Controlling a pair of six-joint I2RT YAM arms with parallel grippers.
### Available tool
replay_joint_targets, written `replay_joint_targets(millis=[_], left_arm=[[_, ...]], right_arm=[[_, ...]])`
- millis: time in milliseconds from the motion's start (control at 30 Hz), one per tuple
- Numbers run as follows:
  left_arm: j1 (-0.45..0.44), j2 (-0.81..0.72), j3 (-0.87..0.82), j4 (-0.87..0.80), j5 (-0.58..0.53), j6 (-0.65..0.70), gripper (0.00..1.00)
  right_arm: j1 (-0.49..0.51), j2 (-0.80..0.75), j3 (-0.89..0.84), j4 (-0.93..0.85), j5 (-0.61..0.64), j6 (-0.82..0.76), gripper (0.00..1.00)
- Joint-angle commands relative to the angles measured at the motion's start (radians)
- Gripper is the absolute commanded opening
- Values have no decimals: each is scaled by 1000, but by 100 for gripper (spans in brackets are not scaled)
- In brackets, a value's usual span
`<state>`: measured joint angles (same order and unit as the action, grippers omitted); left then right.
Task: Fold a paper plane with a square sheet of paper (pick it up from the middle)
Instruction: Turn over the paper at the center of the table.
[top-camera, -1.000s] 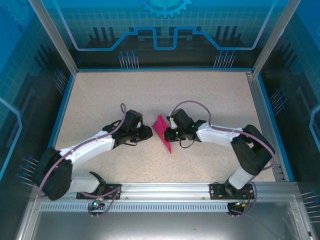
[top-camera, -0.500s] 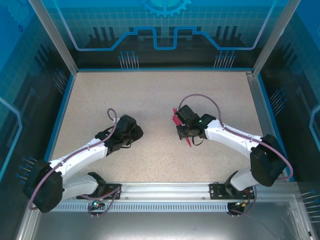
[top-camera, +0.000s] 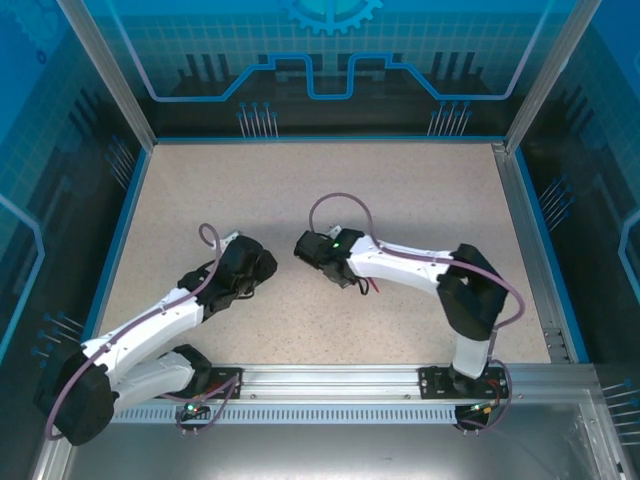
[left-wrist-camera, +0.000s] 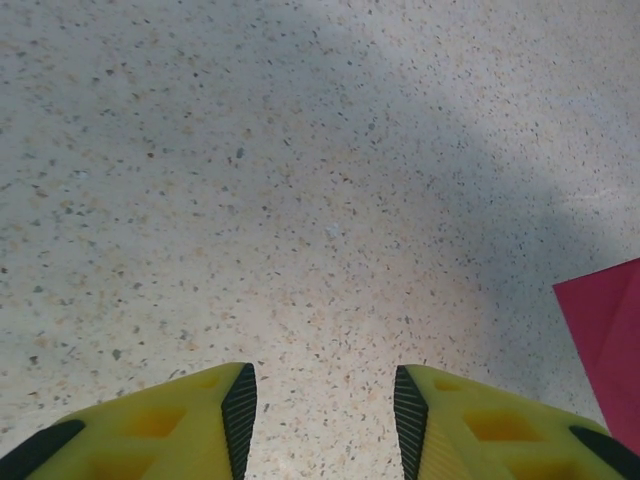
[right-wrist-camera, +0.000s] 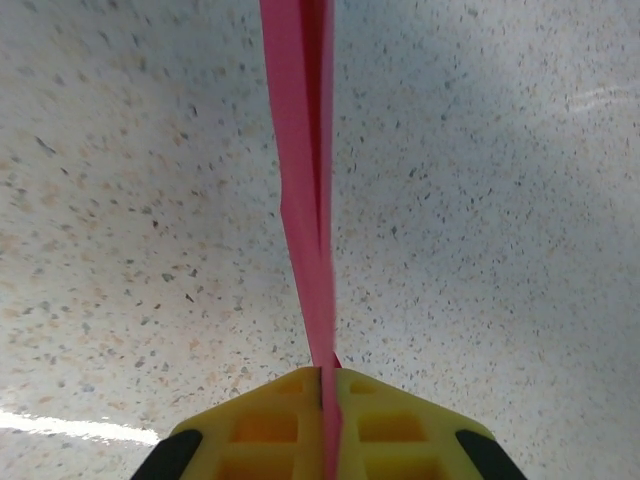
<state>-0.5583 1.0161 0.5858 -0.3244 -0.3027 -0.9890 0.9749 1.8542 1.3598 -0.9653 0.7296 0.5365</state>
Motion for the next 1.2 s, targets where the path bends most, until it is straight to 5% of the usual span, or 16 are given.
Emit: replay_joint_targets(millis=[0,367,633,933,1167], left_arm=[[11,-48,-32,-47,-31,6,47],[21,-82,-65,-43,-6,3,52],[24,-70,-58,-60,28,28,55],[24,-37,-35,-62,90,52,58],[24,-12,-18,-64,179,68,59]], right_arm=[[38,81,61,-126,75,95,7],[123,247,122,-96,-62,124,13],[119,206,70,32,-246,143,24],[89,58,-36,179,-409,171,48],[62,71,44,76,-485,209,54]])
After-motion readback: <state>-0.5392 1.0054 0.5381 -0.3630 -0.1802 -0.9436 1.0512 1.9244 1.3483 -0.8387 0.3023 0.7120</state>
